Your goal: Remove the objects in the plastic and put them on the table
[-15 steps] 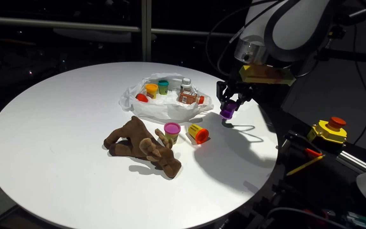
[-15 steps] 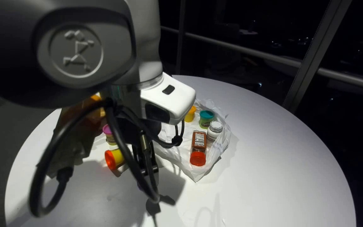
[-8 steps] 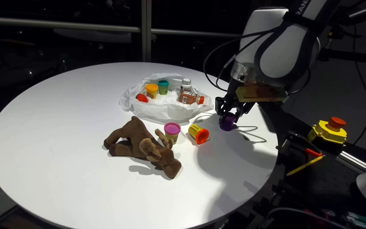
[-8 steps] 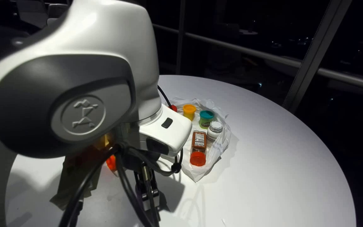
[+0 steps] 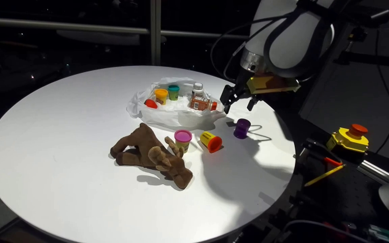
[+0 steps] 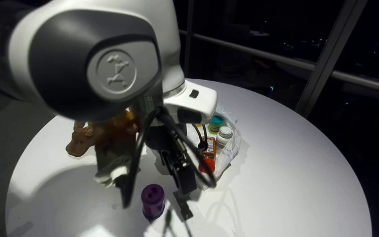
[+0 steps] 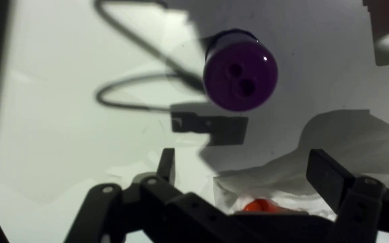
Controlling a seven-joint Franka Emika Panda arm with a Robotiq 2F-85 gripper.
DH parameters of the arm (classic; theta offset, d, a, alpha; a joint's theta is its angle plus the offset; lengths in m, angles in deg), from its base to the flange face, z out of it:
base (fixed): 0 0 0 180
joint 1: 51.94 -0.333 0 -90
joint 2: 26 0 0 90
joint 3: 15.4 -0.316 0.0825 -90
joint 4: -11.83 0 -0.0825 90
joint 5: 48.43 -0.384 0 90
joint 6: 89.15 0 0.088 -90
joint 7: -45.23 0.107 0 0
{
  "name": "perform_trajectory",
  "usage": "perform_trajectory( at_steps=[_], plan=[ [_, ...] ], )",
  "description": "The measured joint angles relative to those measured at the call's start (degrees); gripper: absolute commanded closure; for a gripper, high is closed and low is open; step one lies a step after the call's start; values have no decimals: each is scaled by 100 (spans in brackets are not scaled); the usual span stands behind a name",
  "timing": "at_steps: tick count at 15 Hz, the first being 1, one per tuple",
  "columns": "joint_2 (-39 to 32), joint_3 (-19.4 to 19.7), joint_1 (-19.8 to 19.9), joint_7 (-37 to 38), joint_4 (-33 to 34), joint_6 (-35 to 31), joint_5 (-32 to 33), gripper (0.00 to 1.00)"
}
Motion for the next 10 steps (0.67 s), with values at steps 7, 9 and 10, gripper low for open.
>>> perform_trajectory(
  at_steps=[7,9,10],
  plan=[
    [-305,-837,791,-535,2193,2131,149,0],
    [-667,-1317,1225,-663,2873,2612,-329,0],
    [-881,-1507,1413,-674,3215,2889,-572,0]
  ],
)
